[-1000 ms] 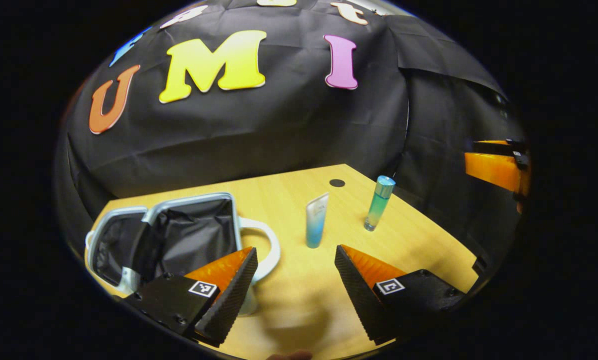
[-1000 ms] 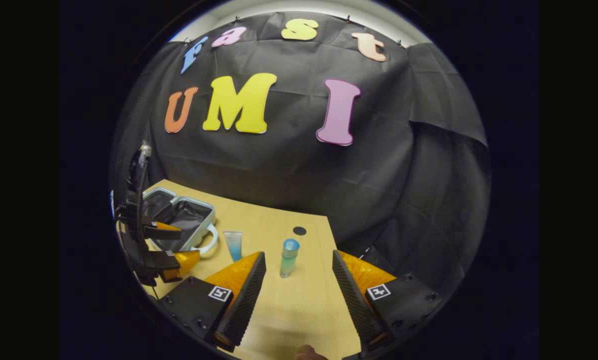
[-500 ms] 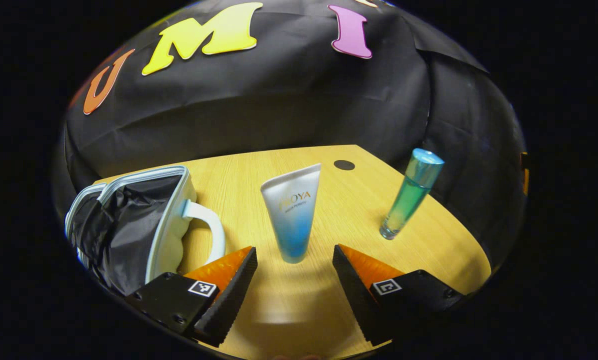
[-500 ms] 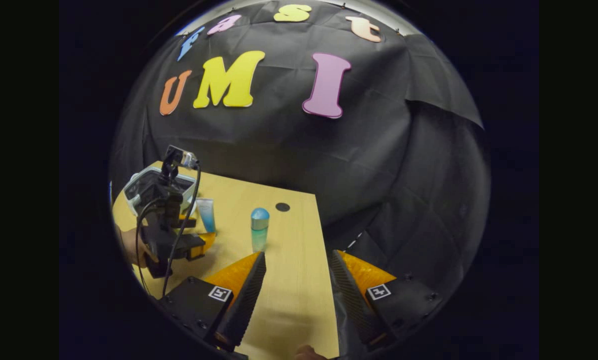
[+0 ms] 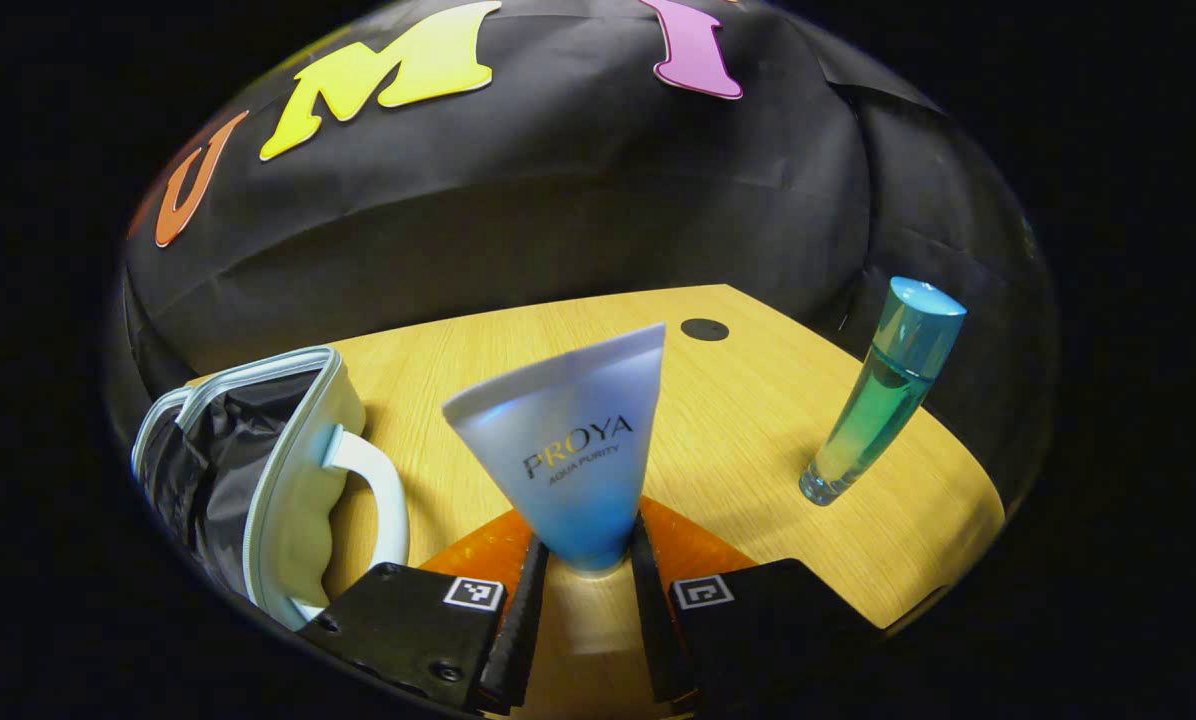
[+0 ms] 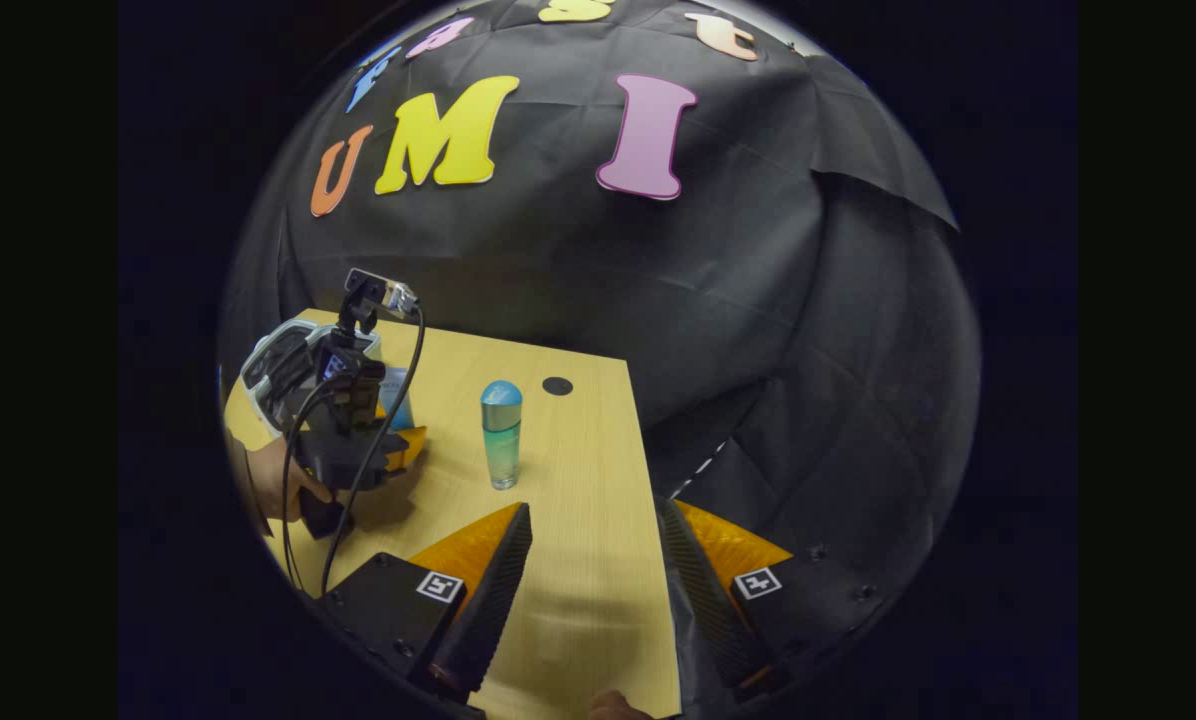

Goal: First open the suitcase, pack the skin care products into it, and then close the suitcase.

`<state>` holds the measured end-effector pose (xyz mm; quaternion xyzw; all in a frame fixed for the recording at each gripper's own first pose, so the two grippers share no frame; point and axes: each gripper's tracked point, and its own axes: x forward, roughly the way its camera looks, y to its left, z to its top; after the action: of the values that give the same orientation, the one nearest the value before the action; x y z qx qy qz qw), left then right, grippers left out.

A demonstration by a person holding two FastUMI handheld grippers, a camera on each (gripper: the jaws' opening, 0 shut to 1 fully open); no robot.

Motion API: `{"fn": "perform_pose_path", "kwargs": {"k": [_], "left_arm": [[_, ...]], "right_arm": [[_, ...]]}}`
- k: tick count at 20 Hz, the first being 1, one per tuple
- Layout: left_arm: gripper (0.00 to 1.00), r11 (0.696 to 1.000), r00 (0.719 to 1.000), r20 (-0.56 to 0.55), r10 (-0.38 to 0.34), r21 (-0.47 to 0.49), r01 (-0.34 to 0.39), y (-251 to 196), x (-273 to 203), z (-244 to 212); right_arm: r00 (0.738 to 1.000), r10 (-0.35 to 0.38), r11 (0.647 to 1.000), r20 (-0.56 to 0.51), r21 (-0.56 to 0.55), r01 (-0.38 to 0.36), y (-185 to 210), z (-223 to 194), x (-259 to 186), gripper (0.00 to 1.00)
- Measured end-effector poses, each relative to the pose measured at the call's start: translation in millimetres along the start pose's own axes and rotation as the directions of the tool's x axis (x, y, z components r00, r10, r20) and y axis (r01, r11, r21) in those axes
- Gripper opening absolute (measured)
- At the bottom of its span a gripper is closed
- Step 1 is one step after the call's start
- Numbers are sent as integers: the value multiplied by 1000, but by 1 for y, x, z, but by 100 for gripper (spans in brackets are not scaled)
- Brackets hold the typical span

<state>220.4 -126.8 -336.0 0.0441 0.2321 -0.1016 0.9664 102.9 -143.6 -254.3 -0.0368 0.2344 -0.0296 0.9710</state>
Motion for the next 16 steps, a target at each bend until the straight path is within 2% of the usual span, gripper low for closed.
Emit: {"fn": "perform_pose_path", "kwargs": {"k": [1,4,5,6,7,11,14,16], "left_arm": [[46,1000,1000,-6,-8,-1,8,-1,-4,0],[44,999,999,9,-32,-15,32,-5,-25,13],[51,999,999,12,-35,-14,35,-6,-36,17],[44,1000,1000,18,-23,-6,23,-3,-48,22],[44,1000,1000,20,-23,-5,23,-1,-61,26],[43,998,999,26,40,-38,-39,23,-117,35],[44,991,995,11,98,-93,-96,49,-160,29],[44,981,992,-20,128,-144,-130,66,-186,16]], "right_arm": [[1000,11,1000,4,-5,-10,4,0,1,80],[998,64,998,28,-2,-64,21,7,11,80],[995,87,996,38,10,-88,30,13,18,80],[994,103,994,44,21,-104,38,17,26,80],[992,115,993,51,29,-117,45,19,34,80],[986,161,985,48,57,-164,82,20,74,80],[985,169,983,31,69,-170,102,15,107,80],[989,147,986,15,82,-148,109,7,129,80]]}}
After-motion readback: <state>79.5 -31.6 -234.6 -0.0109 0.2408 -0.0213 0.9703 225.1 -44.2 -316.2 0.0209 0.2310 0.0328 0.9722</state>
